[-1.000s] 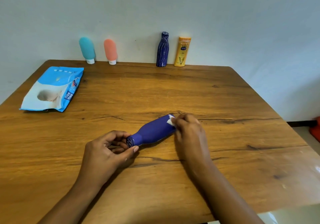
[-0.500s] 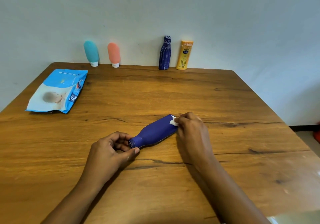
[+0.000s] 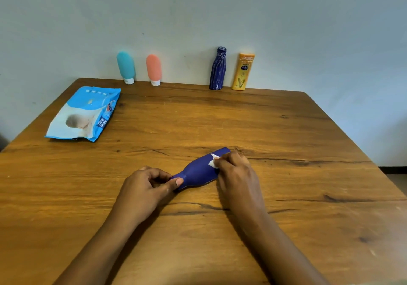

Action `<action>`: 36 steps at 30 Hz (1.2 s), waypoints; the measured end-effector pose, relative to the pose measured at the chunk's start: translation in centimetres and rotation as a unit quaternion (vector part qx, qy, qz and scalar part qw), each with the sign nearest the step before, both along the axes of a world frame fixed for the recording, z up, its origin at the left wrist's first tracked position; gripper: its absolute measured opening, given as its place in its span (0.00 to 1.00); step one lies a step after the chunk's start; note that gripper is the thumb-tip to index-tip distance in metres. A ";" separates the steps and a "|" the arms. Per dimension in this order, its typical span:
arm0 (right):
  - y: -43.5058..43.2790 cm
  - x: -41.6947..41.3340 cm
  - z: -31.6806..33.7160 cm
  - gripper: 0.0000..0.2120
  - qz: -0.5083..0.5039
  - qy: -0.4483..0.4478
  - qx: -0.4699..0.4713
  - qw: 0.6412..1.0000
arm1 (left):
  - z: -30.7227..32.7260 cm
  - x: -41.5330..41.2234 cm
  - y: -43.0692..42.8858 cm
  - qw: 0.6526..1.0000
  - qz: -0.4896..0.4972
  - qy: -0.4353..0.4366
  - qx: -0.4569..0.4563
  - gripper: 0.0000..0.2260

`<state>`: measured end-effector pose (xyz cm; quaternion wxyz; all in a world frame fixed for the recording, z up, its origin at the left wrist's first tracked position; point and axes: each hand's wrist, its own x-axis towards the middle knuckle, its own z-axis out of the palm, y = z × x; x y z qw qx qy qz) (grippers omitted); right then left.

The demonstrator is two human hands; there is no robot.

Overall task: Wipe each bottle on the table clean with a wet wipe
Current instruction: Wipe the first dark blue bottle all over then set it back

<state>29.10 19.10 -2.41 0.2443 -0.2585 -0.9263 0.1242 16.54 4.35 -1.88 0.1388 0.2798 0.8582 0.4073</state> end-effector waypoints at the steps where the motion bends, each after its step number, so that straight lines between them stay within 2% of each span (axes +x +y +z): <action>1: 0.0 0.4 0.0 0.12 0.001 0.019 -0.008 1.000 | 0.0 0.4 -0.2 1.000 -0.001 0.004 0.009 0.11; 4: -0.4 1.8 0.6 0.12 -0.007 0.086 -0.035 0.996 | -0.1 2.0 -0.9 0.999 -0.005 0.035 0.023 0.13; 7: -1.9 2.6 1.8 0.13 0.004 0.126 -0.021 0.992 | -0.3 2.8 -1.0 0.995 -0.015 0.088 0.037 0.16; 11: -5.6 1.8 2.2 0.15 0.080 0.041 -0.048 0.995 | -0.5 2.8 -1.1 0.986 -0.055 0.120 0.102 0.17; 14: -5.6 1.4 1.6 0.18 0.081 -0.015 0.047 0.995 | -0.4 3.0 -1.1 0.978 -0.072 0.148 0.130 0.18; 18: -4.7 1.2 2.4 0.19 -0.012 -0.013 0.019 1.000 | -0.5 2.9 -1.0 0.970 -0.084 0.180 0.138 0.18; 22: -6.5 1.4 2.0 0.21 0.080 -0.040 0.082 0.993 | -0.6 2.8 -1.1 0.966 -0.104 0.190 0.142 0.19; 26: -5.2 1.2 2.3 0.21 0.008 -0.014 0.043 0.999 | -0.6 2.9 -0.8 0.967 -0.088 0.191 0.144 0.19; 31: -6.0 1.5 1.0 0.18 0.070 -0.016 0.070 0.995 | -0.6 2.8 -1.0 0.966 -0.087 0.175 0.169 0.19; 34: -3.7 1.6 1.3 0.17 -0.019 0.015 0.021 0.999 | -0.7 2.9 -0.9 0.967 -0.077 0.181 0.158 0.18; 36: -4.2 1.3 1.5 0.19 -0.011 0.009 0.039 0.999 | -0.6 2.9 -0.8 0.968 -0.078 0.176 0.159 0.18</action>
